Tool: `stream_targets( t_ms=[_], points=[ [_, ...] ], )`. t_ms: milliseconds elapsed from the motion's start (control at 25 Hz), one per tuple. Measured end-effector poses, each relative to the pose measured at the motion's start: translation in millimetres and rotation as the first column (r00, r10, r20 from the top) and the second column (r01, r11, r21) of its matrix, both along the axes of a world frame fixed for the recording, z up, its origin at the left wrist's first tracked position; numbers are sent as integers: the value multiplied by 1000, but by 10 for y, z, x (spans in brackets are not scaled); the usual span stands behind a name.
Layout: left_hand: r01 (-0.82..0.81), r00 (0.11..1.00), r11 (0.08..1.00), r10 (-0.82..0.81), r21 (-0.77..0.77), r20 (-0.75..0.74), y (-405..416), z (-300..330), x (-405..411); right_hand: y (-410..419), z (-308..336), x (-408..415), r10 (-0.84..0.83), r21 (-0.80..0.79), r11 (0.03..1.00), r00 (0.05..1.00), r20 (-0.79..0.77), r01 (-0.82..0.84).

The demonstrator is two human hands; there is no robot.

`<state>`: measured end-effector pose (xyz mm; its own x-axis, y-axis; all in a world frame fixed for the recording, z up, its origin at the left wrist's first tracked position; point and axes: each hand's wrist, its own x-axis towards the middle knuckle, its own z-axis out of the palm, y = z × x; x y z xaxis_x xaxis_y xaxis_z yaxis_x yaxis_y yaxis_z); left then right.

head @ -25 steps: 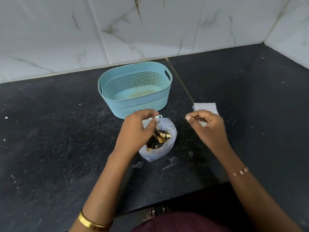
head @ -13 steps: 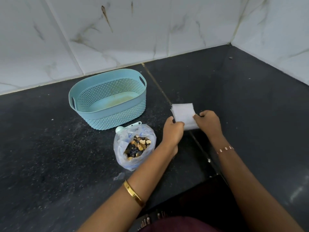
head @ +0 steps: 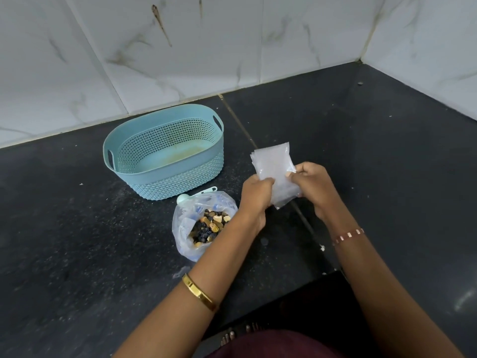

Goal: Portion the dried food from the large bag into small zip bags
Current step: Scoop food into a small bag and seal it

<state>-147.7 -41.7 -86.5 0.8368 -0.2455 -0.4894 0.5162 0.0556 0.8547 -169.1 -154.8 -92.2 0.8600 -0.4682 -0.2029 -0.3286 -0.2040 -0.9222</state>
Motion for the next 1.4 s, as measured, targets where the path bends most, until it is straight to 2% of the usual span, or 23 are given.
stream_targets(
  t_ms=[200, 360, 480, 640, 760, 840, 960, 1040, 1080, 1200, 1400],
  points=[
    [-194, 939, 979, 205, -67, 277, 361, 275, -18, 382, 386, 60, 98, 73, 991, 976, 194, -114],
    [-273, 891, 957, 290, -99, 349, 901, 369, -90, 818, 547, 117, 273, 61, 953, 926, 261, -298],
    [-354, 862, 930, 367, -102, 351, 1331, 345, -204, 1204, 523, 137, 415, -38, 908, 881, 230, -418],
    [-510, 812, 860, 476, 13, 338, 1863, 129, -307, 1662, 328, 177, 646, -321, 742, 756, 106, -589],
    [-568, 805, 810, 512, 143, 300, 2125, -73, -381, 1858, 224, 157, 669, -582, 634, 738, 85, -508],
    [-577, 813, 787, 528, 218, 245, 2251, -228, -419, 1974, 189, 136, 739, -710, 504, 671, 60, -492],
    [-547, 837, 787, 506, 286, 209, 2368, -388, -408, 2143, 117, 120, 860, -739, 235, 489, -144, -631],
    [-514, 857, 797, 460, 317, 232, 2390, -412, -388, 2237, 58, 129, 872, -709, 51, 377, -311, -704],
    [-504, 862, 796, 441, 336, 249, 2395, -410, -378, 2276, 44, 138, 863, -696, -11, 345, -370, -718],
    [-508, 858, 766, 410, 395, 309, 2401, -397, -371, 2322, 40, 162, 827, -660, -79, 321, -462, -747],
    [-579, 812, 641, 400, 503, 425, 2472, -338, -377, 2326, 3, 156, 828, -676, -89, 323, -458, -731]
  ],
)
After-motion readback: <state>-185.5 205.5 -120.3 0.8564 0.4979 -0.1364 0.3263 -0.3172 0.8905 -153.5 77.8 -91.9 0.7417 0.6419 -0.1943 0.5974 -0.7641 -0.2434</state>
